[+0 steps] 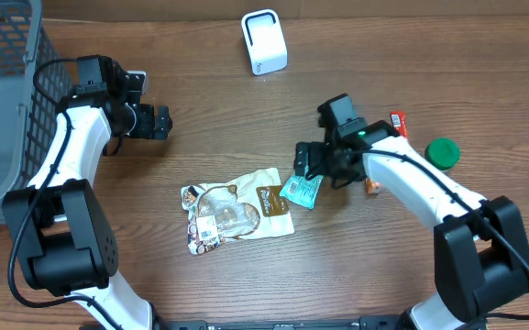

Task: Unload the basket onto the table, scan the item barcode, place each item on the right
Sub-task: 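Grasp the teal packet's edge with the right gripper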

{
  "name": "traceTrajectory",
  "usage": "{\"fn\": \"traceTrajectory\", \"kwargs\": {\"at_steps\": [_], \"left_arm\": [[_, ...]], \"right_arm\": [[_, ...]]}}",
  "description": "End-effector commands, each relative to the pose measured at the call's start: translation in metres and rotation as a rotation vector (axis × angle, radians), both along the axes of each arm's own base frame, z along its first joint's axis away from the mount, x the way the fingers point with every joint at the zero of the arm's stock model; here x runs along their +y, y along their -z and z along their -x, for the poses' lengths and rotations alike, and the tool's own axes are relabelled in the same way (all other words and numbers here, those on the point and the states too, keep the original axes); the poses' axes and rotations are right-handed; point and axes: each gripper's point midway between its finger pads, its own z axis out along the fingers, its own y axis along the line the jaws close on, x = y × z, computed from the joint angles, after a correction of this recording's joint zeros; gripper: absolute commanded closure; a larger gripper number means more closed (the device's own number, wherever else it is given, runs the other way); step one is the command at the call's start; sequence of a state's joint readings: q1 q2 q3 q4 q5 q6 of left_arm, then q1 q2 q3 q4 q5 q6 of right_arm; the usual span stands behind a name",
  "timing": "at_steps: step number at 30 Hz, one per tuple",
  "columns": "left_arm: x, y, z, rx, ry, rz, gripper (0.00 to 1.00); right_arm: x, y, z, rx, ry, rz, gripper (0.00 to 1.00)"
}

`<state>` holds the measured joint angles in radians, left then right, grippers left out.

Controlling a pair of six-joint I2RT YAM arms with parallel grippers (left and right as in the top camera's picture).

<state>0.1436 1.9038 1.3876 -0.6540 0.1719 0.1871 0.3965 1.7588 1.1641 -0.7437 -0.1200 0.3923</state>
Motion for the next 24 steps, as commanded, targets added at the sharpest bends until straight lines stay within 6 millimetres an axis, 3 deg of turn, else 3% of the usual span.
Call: {"fn": "traceTrajectory", "kwargs": {"at_steps": [1,6,21,24], "left_arm": [[-0.003,-0.022,-0.008,-0.057,0.015,-0.007,0.0],[-0.003,-0.022,-0.008,-0.057,0.015,-0.007,0.0],[-0.002,-0.022,-0.008,-0.057,0.015,-0.008,0.0],[-0.003,-0.022,-0.008,-0.057,0.015,-0.007,0.0]], "right_arm": [[-0.007,-0.012,-0.018,-0.063,0.035,0.003,0.0],[-0.007,-0.01,-0.023,-0.083,0.039,0.003,0.04],[-0.012,0.027,-0.02,-0.004,0.044,0.051,0.09],[-0.012,0.029,-0.019,0.003,0.044,0.049,0.14]]}}
